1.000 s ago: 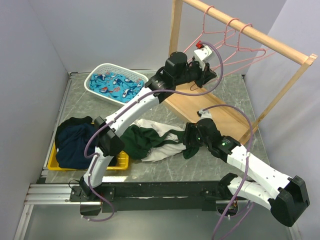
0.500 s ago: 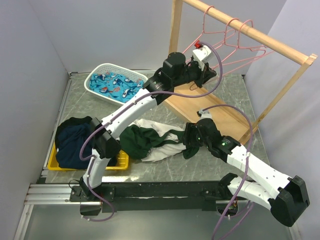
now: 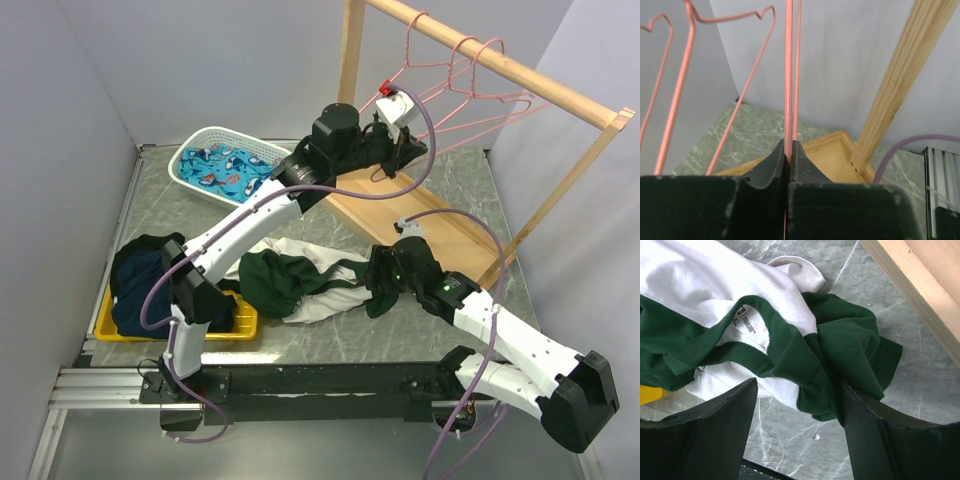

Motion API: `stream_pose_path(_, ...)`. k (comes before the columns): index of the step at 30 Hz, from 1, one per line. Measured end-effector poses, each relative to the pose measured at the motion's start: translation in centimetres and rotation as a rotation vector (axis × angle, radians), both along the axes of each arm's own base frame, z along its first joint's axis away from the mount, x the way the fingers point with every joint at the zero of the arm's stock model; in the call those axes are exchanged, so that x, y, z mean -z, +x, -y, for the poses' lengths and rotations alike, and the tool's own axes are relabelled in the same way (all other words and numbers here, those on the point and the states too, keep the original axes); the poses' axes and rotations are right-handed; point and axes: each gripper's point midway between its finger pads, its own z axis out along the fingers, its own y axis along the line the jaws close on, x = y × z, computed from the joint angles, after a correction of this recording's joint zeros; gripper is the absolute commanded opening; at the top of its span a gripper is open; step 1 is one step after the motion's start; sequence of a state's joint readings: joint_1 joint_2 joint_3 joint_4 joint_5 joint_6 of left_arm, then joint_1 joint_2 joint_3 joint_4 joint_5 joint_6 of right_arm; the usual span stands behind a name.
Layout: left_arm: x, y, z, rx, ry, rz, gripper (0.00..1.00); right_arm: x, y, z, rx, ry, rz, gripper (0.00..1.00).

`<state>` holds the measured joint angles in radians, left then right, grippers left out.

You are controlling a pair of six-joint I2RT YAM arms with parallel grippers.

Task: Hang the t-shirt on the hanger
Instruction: Pick up the hanger from the clothesline, then place the T-shirt on the hanger.

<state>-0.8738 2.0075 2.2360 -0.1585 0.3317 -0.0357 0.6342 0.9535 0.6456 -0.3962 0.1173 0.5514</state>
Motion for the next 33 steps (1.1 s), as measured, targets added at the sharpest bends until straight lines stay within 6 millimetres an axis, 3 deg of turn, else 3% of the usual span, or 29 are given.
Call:
stream_pose_path(7,1.4,-2.1,-1.7,0.032,0.05,-0.035,0.01,-0.2,0.2,0.2,0.012,-0.005,0.011,0.77)
stream_pose_path(14,0.5,-3.8,-3.7,0.036,0.052,-0.029,0.01,-0.6,0.3,0.6,0.024,-0.008,0.031,0.82)
stream_pose_path(19,2.6,-5.5,-6.4,0.007,0.106,-0.068,0.01,-1.2,0.1,0.8,0.026,-0.001,0.05,0.84)
stream_pose_path(26,7.1,-9.5,-14.1,-0.103,0.211,-0.16,0.01,-2.6,-0.4,1.2,0.029,0.025,0.081,0.84)
stream_pose_path(33,6.9,-14.7,-22.8,-0.209,0.201,-0.2,0.01,-3.5,-0.8,2.4,0.073,0.026,0.107,0.77)
